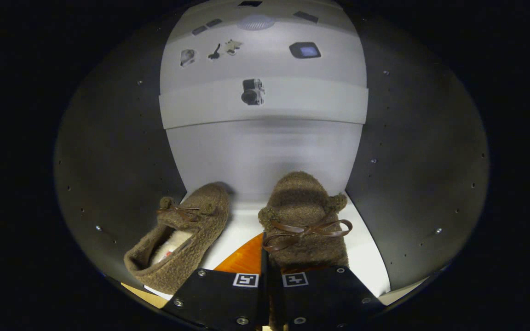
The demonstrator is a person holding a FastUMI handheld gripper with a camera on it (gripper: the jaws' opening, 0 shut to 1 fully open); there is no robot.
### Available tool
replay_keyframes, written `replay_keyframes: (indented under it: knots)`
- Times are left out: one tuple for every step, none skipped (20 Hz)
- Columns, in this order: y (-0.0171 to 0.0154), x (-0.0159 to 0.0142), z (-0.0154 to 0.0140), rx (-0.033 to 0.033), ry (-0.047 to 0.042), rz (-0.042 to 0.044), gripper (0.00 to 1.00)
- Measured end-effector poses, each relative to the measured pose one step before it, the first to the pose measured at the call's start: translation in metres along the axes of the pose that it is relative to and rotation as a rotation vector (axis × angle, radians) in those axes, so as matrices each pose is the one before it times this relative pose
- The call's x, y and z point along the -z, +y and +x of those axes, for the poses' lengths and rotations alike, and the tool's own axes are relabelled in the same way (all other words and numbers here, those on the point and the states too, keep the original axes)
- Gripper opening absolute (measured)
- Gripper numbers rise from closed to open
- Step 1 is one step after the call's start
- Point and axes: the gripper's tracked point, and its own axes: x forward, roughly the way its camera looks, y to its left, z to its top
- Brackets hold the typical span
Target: Open the shoe cabinet door, grab the shoes and put them into the shoe cabinet, then close the shoe cabinet door.
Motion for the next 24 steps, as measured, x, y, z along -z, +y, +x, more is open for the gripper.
replay_keyframes:
  knots:
    - [-0.00159,0.0032,0.00609,0.00887,0.01186,-0.00316,0.05]
    - [0.00028,0.00177,0.00375,0.00124,0.00943,0.00368,0.05]
    - [-0.00093,0.00211,0.00332,0.00306,0.00957,0.0056,0.05]
    - [-0.00104,0.00159,0.00317,-0.00074,0.00639,0.00531,0.06]
    - [0.00093,0.00261,0.00103,-0.00927,0.00864,0.0067,0.07]
    - [-0.00083,-0.00017,0.00121,0.00153,0.00259,0.00745,0.1]
    - [-0.0014,-0.00019,0.00009,0.00417,-0.0024,0.00554,0.12]
    - [0.00063,0.00092,0.00215,0.00276,0.00732,0.00476,0.13]
    - [0.00002,0.00122,-0.00073,0.00301,0.00423,-0.00216,0.14]
    - [0.0014,0.0001,-0.00175,-0.0001,-0.00441,-0.01166,0.15]
    - [-0.0001,-0.00003,-0.00322,0.00354,-0.00718,-0.01149,0.16]
    - [0.00074,0.00005,-0.00444,0.00366,-0.00523,-0.00579,0.18]
    - [0.0003,-0.00119,-0.00479,0.00179,-0.00941,-0.00104,0.19]
    - [-0.00005,-0.00021,-0.00457,0.00399,-0.00699,-0.00394,0.2]
    - [-0.00031,-0.00007,-0.0066,0.00271,-0.00357,-0.00398,0.2]
    - [0.00038,-0.00044,-0.00558,0.00159,-0.00692,-0.00588,0.2]
    - [-0.00143,0.00035,-0.00677,0.00575,-0.00359,-0.00835,0.2]
    - [0.00013,0.00033,-0.0062,0.0021,-0.00532,-0.00199,0.2]
    - [0.00078,-0.00001,-0.00803,-0.00369,-0.00566,0.00612,0.2]
    - [0.00055,-0.00091,-0.00785,-0.00176,-0.00991,0.00472,0.2]
    - [-0.00152,-0.00142,-0.01057,0.00444,-0.01564,-0.00132,0.2]
    - [-0.00013,-0.00215,-0.00914,0.00383,-0.01485,-0.00366,0.2]
    - [-0.00018,-0.00268,-0.01143,0.00241,-0.0206,0.00507,0.2]
    - [0.00242,-0.00029,-0.01331,-0.01086,-0.01077,0.01061,0.2]
